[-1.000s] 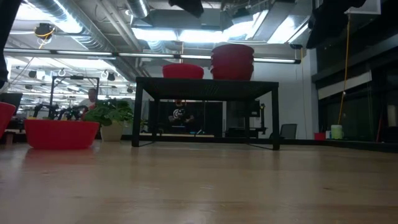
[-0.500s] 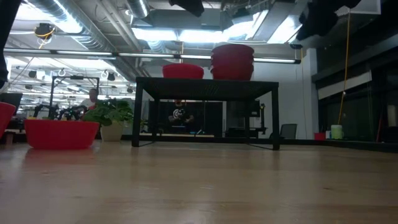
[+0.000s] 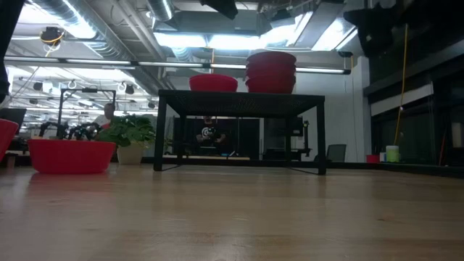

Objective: Pick & Place Mini bowls
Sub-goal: Stack the top red bowl on the top of the red bowl on the shelf

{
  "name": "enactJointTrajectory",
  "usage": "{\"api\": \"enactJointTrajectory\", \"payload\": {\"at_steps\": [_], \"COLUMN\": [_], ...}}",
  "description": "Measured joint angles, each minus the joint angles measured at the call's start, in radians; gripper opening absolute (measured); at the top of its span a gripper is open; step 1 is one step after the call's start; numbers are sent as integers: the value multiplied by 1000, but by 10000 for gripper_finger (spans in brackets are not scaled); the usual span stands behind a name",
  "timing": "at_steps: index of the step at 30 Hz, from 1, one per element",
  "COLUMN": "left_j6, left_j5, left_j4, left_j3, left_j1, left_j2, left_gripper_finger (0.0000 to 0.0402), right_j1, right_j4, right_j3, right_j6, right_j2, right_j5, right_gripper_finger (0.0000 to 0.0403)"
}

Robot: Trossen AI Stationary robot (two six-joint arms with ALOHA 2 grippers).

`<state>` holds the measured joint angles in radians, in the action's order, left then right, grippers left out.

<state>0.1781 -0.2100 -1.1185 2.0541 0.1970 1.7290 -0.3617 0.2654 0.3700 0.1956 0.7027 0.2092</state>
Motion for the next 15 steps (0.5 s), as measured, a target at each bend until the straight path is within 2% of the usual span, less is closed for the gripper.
{"api": "enactJointTrajectory", "payload": {"at_steps": [5,15], "left_j6": [-22,11], "left_j5": [-8,-66], "left_j4": [7,63], "left_j3": [0,0], "left_j1": [0,2], "left_j2": [0,0], "left_gripper_finger": [143,143], "right_j1": [33,161], "right_j4": [155,155], "right_j3": [-140,-285], "right_j6": [-38,-107], "right_j2": [-89,-326], "right_j5": [-34,-176], "right_gripper_finger": [236,236]}}
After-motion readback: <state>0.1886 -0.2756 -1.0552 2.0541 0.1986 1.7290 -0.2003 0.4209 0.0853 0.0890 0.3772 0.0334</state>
